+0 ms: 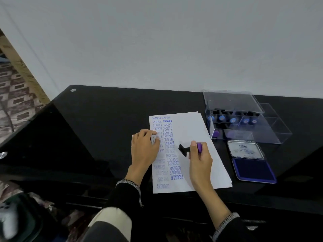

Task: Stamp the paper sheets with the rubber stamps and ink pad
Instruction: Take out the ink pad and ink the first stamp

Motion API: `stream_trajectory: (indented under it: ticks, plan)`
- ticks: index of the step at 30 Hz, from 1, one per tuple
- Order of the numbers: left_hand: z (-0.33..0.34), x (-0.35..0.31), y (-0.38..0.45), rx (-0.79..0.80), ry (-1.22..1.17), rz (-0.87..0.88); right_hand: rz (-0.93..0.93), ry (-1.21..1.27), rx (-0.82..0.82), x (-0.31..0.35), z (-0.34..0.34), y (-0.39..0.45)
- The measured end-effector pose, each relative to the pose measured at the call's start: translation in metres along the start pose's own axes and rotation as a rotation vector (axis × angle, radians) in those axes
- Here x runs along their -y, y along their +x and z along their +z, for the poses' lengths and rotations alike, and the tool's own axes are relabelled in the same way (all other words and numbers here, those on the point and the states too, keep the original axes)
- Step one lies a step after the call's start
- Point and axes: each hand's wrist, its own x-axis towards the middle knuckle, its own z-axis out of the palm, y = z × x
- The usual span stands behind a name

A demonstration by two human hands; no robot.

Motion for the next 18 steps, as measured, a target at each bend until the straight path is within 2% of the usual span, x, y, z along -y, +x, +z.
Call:
stream_trajectory:
  ticks: [5,13,16,18]
  plan:
    - [-0.001,-0.002,0.0,0.022,0.022,-0.008,-0.013,0.06,0.005,-0.002,0.005,0.021]
    - [-0.002,-0.005,0.001,0.09,0.131,-0.01,-0.111,-0.005,0.037,-0.002,0.024,0.048]
    - [-0.002,-0.005,0.001,0.141,0.188,0.011,-0.148,-0.085,0.144,0.001,0.021,0.051]
    - [-0.002,-0.005,0.0,0.154,0.206,0.022,-0.154,-0.132,0.281,0.002,0.013,0.048]
